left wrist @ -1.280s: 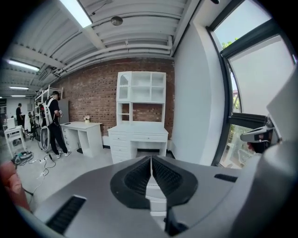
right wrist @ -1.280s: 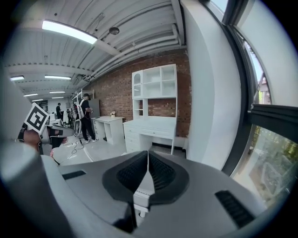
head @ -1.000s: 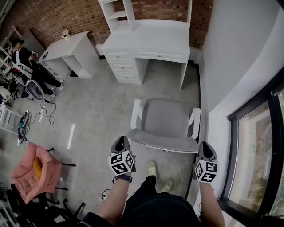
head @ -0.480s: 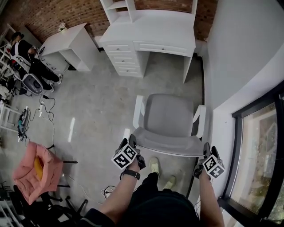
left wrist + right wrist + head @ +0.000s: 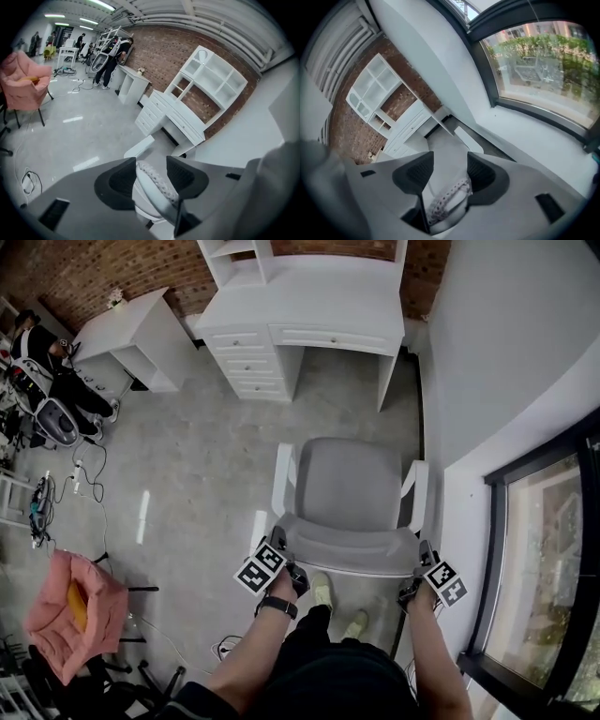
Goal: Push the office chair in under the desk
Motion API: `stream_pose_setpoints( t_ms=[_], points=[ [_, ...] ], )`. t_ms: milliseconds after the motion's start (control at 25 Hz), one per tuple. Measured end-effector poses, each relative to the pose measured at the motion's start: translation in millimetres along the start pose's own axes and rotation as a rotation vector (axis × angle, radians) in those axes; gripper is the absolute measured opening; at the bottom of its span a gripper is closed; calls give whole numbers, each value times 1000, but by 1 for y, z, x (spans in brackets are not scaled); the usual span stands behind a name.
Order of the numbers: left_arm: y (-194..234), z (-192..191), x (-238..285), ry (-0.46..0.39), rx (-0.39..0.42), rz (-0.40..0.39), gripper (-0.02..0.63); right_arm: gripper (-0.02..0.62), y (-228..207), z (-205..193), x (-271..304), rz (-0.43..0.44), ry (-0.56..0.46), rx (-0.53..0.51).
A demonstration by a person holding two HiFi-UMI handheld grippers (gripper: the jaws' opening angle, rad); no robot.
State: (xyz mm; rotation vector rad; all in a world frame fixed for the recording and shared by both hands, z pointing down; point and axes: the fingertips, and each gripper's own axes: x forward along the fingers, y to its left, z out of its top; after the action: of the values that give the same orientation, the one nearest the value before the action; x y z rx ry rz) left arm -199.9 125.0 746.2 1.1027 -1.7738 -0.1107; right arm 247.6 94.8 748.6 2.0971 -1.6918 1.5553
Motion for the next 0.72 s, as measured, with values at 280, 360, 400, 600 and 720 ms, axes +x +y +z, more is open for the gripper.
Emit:
stream_pose_setpoints(
  t_ms=[280,360,400,600,720],
  points=[
    [-2,4,10,11,-16,-12,192,188,0,1,8,-42,30,68],
    [-3,5,12,17,-10,-9,189,180,1,1,8,-48,27,79],
    [-2,6,12,19,-9,-9,189,171,1,0,8,-50,25,86],
    [-4,10,20,41,-10,-2,183,119,-1,4,14,-70,22,121],
    [-7,11,26,55,-13,-1,179,58,-3,10,22,-75,19,146]
  ],
)
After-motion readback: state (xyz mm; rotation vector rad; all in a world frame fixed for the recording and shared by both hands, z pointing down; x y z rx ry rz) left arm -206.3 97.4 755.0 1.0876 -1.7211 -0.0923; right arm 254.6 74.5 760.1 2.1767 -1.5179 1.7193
